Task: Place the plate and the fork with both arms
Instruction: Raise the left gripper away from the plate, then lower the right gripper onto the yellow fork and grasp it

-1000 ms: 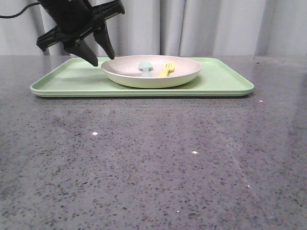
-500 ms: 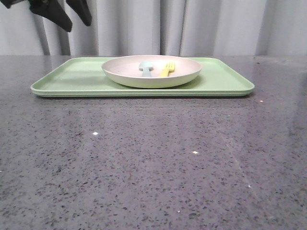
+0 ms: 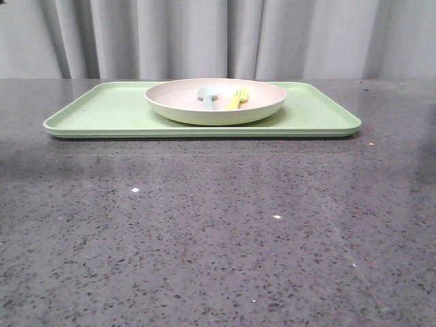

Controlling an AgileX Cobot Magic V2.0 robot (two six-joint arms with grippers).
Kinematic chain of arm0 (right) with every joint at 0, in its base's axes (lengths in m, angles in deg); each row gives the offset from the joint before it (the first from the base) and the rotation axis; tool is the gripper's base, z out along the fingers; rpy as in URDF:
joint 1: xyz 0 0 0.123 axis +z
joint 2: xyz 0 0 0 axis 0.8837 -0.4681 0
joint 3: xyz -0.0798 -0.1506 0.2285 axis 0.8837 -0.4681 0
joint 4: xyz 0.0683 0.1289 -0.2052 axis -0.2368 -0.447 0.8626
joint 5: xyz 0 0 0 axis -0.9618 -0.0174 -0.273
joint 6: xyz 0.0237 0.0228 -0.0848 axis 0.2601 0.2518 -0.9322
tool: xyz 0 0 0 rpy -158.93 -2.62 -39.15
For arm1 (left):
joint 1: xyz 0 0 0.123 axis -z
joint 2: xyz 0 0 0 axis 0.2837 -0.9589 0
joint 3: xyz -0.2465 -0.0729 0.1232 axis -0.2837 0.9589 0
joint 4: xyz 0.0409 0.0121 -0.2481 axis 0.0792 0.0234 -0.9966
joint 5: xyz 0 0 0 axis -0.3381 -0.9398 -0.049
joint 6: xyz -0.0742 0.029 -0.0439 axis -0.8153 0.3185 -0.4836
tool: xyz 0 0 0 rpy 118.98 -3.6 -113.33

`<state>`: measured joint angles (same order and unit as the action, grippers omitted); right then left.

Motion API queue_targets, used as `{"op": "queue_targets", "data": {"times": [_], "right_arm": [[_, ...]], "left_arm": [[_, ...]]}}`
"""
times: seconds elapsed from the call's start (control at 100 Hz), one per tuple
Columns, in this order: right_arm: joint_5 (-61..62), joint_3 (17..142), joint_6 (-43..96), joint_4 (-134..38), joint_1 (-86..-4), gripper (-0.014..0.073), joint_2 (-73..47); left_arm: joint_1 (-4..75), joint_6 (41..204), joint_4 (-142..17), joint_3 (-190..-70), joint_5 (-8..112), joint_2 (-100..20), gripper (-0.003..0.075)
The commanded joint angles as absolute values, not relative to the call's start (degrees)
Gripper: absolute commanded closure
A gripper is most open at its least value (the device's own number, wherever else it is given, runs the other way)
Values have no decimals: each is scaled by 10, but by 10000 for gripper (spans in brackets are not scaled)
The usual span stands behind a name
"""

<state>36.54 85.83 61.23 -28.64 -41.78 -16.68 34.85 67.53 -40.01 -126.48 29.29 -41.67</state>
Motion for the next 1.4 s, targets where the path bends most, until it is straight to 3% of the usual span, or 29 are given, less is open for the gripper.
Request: {"op": "queue_targets", "data": {"times": [0.0,0.29,0.83,1.39], "right_arm": [[355,923,608,-280,-404,104,-207],[426,1088,608,-280,-360,104,-369],[564,1399,685,-280,-319,104,-643],[556,1437,762,-281,-321,104,-732]], "left_arm": [[350,669,-399,-1259,330,-368,426],[350,669,-399,-1232,309,-286,426],[350,669,-399,-1232,301,-277,426],[350,669,-399,-1232,300,-277,426]]}}
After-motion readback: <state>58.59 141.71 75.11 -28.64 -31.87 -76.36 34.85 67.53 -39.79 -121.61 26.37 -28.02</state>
